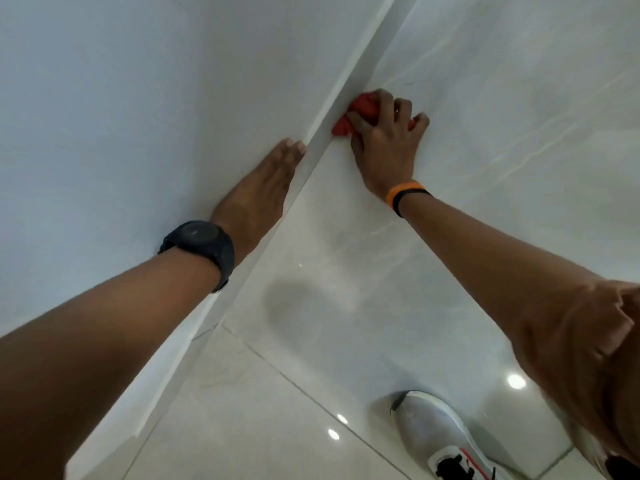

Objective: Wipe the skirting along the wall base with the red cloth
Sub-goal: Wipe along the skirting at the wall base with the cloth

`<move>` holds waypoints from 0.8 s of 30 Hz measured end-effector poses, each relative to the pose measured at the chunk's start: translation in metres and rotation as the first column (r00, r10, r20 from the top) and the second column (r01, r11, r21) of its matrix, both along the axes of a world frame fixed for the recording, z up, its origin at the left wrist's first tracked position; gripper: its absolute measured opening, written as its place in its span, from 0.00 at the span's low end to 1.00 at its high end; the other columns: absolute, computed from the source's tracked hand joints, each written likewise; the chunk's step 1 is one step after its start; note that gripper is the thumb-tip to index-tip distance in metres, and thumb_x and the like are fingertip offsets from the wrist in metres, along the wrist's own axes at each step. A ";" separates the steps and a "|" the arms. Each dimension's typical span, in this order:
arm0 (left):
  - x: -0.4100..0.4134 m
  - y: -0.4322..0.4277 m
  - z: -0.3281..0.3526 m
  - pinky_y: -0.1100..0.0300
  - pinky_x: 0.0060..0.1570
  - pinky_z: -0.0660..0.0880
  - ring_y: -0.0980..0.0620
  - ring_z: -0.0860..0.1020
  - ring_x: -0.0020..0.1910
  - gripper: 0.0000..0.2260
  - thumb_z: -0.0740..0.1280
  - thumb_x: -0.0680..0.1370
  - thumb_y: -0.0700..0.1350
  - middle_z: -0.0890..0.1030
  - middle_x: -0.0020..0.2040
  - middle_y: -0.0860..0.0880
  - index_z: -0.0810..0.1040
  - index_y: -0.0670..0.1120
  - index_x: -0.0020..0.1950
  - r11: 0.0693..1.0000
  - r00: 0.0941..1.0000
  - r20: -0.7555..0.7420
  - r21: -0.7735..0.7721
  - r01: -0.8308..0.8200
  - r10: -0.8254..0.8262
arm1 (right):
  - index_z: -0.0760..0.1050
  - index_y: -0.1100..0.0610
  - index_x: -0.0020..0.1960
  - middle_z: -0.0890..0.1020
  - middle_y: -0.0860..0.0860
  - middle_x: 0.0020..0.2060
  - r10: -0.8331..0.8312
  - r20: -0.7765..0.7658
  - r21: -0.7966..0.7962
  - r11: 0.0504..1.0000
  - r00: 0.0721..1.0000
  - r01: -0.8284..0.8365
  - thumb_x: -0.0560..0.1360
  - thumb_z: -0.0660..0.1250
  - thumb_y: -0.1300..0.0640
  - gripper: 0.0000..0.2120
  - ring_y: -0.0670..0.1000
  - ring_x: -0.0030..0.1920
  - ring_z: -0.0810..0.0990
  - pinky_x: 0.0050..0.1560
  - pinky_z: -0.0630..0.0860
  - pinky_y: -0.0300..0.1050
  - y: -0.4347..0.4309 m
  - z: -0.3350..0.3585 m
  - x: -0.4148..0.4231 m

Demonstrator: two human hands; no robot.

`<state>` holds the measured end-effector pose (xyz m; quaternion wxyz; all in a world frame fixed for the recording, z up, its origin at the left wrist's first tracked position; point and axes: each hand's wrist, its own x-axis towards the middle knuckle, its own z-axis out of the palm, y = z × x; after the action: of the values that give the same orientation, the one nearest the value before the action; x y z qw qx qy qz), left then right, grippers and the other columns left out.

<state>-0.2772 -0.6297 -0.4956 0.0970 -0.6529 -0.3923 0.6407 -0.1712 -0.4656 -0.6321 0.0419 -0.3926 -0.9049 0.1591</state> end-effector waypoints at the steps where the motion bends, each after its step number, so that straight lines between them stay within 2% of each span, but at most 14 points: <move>1: -0.001 0.000 -0.002 0.32 0.82 0.42 0.25 0.42 0.83 0.34 0.55 0.89 0.50 0.42 0.82 0.24 0.46 0.27 0.82 1.000 1.000 -0.004 0.010 0.003 -0.003 | 0.77 0.44 0.66 0.69 0.54 0.74 -0.070 0.006 -0.003 0.998 0.998 0.070 0.81 0.60 0.49 0.15 0.62 0.69 0.69 0.65 0.65 0.64 0.005 0.001 -0.004; 4: -0.002 -0.002 0.001 0.32 0.82 0.41 0.25 0.42 0.83 0.35 0.55 0.89 0.51 0.42 0.82 0.24 0.46 0.27 0.83 1.000 0.999 0.024 0.020 -0.022 0.021 | 0.78 0.45 0.64 0.67 0.52 0.76 -0.183 -0.015 -0.047 0.982 0.983 0.182 0.78 0.64 0.53 0.15 0.61 0.69 0.68 0.65 0.63 0.61 -0.010 0.007 -0.019; 6: -0.001 -0.002 0.002 0.32 0.82 0.40 0.26 0.42 0.83 0.35 0.55 0.89 0.52 0.42 0.82 0.25 0.46 0.27 0.83 0.999 0.999 0.023 0.017 -0.029 0.028 | 0.79 0.47 0.64 0.69 0.54 0.76 -0.189 -0.027 -0.072 0.980 0.982 0.187 0.77 0.65 0.54 0.16 0.63 0.67 0.70 0.65 0.63 0.61 -0.038 0.008 -0.021; 8: 0.000 0.000 0.002 0.32 0.81 0.41 0.25 0.43 0.83 0.34 0.52 0.89 0.51 0.43 0.82 0.24 0.46 0.27 0.83 0.999 0.999 0.024 0.011 -0.040 0.039 | 0.80 0.48 0.63 0.70 0.55 0.75 -0.103 -0.049 -0.108 0.989 0.993 0.097 0.78 0.66 0.56 0.15 0.64 0.65 0.72 0.64 0.64 0.61 -0.080 0.008 -0.008; 12: 0.002 0.001 0.006 0.33 0.82 0.43 0.25 0.43 0.83 0.35 0.51 0.89 0.54 0.44 0.82 0.24 0.46 0.28 0.83 0.999 0.998 0.042 -0.005 -0.042 0.042 | 0.84 0.51 0.55 0.76 0.53 0.70 0.237 -0.133 -0.122 0.960 0.962 -0.253 0.78 0.65 0.59 0.11 0.63 0.62 0.75 0.58 0.68 0.59 -0.148 0.004 0.017; 14: 0.002 0.001 0.007 0.33 0.82 0.43 0.25 0.43 0.83 0.37 0.52 0.88 0.56 0.44 0.82 0.24 0.46 0.28 0.83 0.999 0.999 0.023 -0.006 -0.032 0.032 | 0.84 0.51 0.54 0.78 0.52 0.68 0.362 -0.152 -0.042 0.927 0.920 -0.372 0.79 0.65 0.58 0.10 0.61 0.61 0.77 0.60 0.71 0.59 -0.138 -0.001 0.020; 16: 0.002 0.000 0.005 0.33 0.82 0.42 0.25 0.42 0.82 0.36 0.52 0.89 0.54 0.43 0.82 0.24 0.45 0.27 0.83 1.000 1.000 0.012 -0.007 -0.029 0.029 | 0.85 0.51 0.53 0.81 0.53 0.65 0.424 -0.169 0.069 0.906 0.890 -0.419 0.79 0.66 0.57 0.09 0.60 0.58 0.80 0.61 0.71 0.60 -0.105 -0.006 0.019; 19: 0.002 -0.003 0.002 0.32 0.82 0.42 0.25 0.42 0.82 0.35 0.53 0.89 0.51 0.42 0.81 0.24 0.45 0.26 0.82 0.999 0.999 0.022 0.008 -0.041 0.041 | 0.82 0.48 0.58 0.76 0.53 0.71 0.275 -0.155 0.052 0.961 0.949 -0.270 0.80 0.65 0.53 0.10 0.61 0.62 0.77 0.60 0.65 0.59 -0.044 -0.009 0.013; 24: -0.003 -0.003 0.001 0.31 0.81 0.40 0.25 0.44 0.83 0.34 0.55 0.89 0.50 0.43 0.82 0.25 0.47 0.27 0.83 1.000 1.000 0.001 -0.011 0.001 -0.001 | 0.80 0.48 0.64 0.74 0.49 0.73 0.029 -0.176 0.044 0.999 0.984 -0.022 0.82 0.63 0.52 0.13 0.59 0.65 0.75 0.63 0.68 0.59 -0.025 -0.010 -0.001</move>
<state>-0.2802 -0.6329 -0.4950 0.0935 -0.6536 -0.3887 0.6426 -0.1720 -0.4903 -0.6416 0.1282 -0.3643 -0.9057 0.1748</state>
